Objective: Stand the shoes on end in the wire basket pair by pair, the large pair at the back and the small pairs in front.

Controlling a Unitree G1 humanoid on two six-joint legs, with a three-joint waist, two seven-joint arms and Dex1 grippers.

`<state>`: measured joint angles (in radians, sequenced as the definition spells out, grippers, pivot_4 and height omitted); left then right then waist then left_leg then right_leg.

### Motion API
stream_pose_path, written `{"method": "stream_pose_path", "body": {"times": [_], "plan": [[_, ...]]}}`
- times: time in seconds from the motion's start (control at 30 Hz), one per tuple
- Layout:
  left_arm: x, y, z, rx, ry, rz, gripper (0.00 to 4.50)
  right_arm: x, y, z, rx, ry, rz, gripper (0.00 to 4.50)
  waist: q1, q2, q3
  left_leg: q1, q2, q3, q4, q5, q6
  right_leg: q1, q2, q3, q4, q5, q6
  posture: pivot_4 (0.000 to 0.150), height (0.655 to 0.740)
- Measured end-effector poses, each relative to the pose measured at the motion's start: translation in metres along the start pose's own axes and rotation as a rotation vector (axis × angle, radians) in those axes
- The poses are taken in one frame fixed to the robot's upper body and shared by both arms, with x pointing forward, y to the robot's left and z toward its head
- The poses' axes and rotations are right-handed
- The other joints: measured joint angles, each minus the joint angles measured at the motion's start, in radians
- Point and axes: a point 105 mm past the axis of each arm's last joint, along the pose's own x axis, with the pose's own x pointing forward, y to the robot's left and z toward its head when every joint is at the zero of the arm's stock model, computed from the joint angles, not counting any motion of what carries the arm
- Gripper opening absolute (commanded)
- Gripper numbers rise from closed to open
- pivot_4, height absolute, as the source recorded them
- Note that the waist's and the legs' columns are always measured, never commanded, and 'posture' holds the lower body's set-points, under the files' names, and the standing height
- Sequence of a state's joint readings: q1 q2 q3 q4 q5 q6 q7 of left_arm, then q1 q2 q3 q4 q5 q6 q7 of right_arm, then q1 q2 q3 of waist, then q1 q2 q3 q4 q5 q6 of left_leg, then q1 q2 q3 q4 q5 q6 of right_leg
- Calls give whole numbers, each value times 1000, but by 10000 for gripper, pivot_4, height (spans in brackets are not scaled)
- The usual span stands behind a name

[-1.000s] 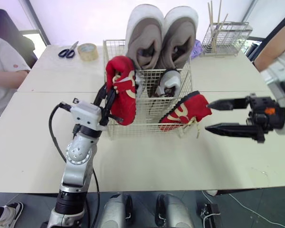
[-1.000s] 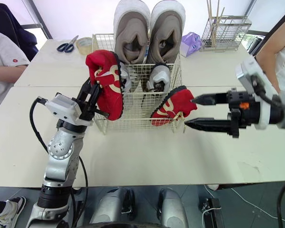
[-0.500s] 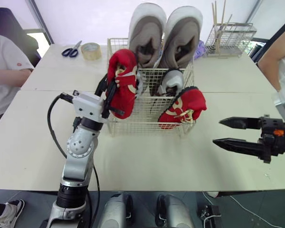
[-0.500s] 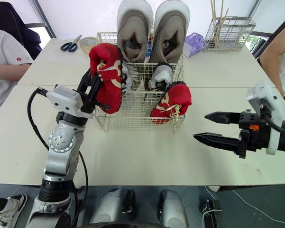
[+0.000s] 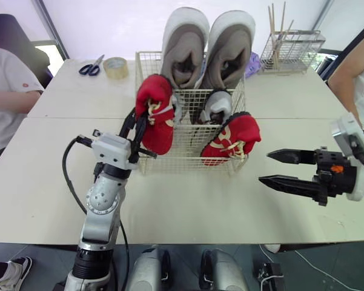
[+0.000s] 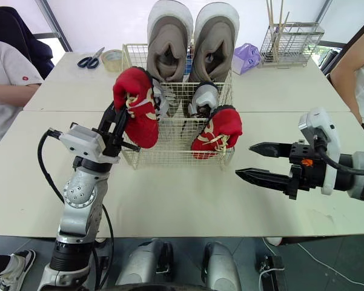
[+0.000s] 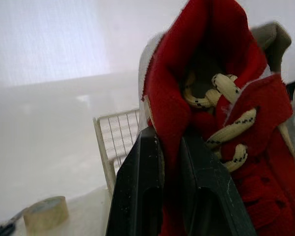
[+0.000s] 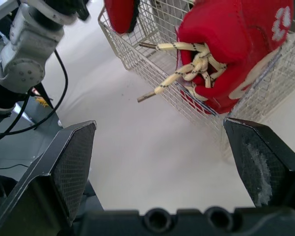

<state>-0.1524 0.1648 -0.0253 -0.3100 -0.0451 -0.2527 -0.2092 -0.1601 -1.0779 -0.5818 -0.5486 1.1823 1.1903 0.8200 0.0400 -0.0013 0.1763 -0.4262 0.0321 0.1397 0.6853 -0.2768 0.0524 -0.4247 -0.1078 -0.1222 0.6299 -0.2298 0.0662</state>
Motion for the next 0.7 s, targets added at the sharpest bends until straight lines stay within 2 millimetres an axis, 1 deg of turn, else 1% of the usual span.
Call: {"method": "stream_pose_path", "body": {"times": [0.1, 0.2, 0.27, 0.37, 0.5, 0.53, 0.57, 0.6, 0.63, 0.67, 0.7], "plan": [[-1, 0, -3, -19, 23, 6, 3022, 2, -1, -1, 5, -1, 3, 45000, 0, 0, 0, 0, 0, 0, 0, 0, 0, 0, 0, 0, 0, -1, -1, 1500, 7400], [-1, 0, -2, -107, 40, 24, 3022, 3, -2, -1, 8, -5, 4, 45000, 0, 0, 0, 0, 0, 0, 0, 0, 0, 0, 0, 0, 0, -1, -1, 1500, 7400], [-3, -1, -2, -125, 54, 7, 3022, 3, -3, -1, 8, -9, 3, 45000, 0, 0, 0, 0, 0, 0, 0, 0, 0, 0, 0, 0, 0, -1, -1, 1500, 7400], [-8, -4, -2, -173, 82, -37, 3022, 3, -4, 0, 8, -19, 2, 45000, -1, 1, 0, 0, 0, 0, 0, 0, 0, 0, 0, 0, 0, -1, -1, 1500, 7400], [-20, -9, -11, -274, 164, -97, 3022, 7, -6, -3, 23, -18, 11, 45000, 1, 1, 0, -1, 0, 0, 0, 0, 0, 0, 0, 0, -1, -1, -1, 1500, 7400], [-20, -9, -11, -301, 171, -103, 9721, 7, -6, -3, 24, -21, 13, 45000, 1, 0, 0, -1, 0, 0, 0, 0, 0, 0, 0, 0, -1, -2, -2, 1500, 7400], [-21, -10, -10, -326, 176, -112, 12433, 7, -6, -3, 24, -25, 13, 45000, 1, 0, 0, -1, 0, 0, 0, 0, 0, 0, 0, 0, -1, -2, -2, 1500, 7400], [-21, -11, -9, -344, 182, -121, 17618, 7, -7, -2, 23, -29, 12, 45000, 1, 0, 0, -1, 0, 0, 0, 0, 0, 0, 0, 0, -1, -2, -2, 1500, 7400], [-22, -11, -10, -355, 196, -121, 23356, 8, -7, -2, 22, -31, 12, 45000, 0, 0, 0, -1, 0, 0, 0, 0, 0, 0, 0, 0, -1, -2, -2, 1500, 7400], [-23, -11, -14, -362, 221, -126, 28024, 9, -7, -2, 20, -33, 16, 45000, 0, 0, 0, -1, 0, 0, 0, 0, 0, 0, 0, 0, -1, -2, -2, 1500, 7400], [-25, -11, -16, -364, 239, -131, 28024, 10, -7, -3, 21, -32, 19, 45000, -1, 0, 0, -1, 0, 0, 0, 0, 0, 0, 0, 0, -1, -2, -2, 1500, 7400]]}}
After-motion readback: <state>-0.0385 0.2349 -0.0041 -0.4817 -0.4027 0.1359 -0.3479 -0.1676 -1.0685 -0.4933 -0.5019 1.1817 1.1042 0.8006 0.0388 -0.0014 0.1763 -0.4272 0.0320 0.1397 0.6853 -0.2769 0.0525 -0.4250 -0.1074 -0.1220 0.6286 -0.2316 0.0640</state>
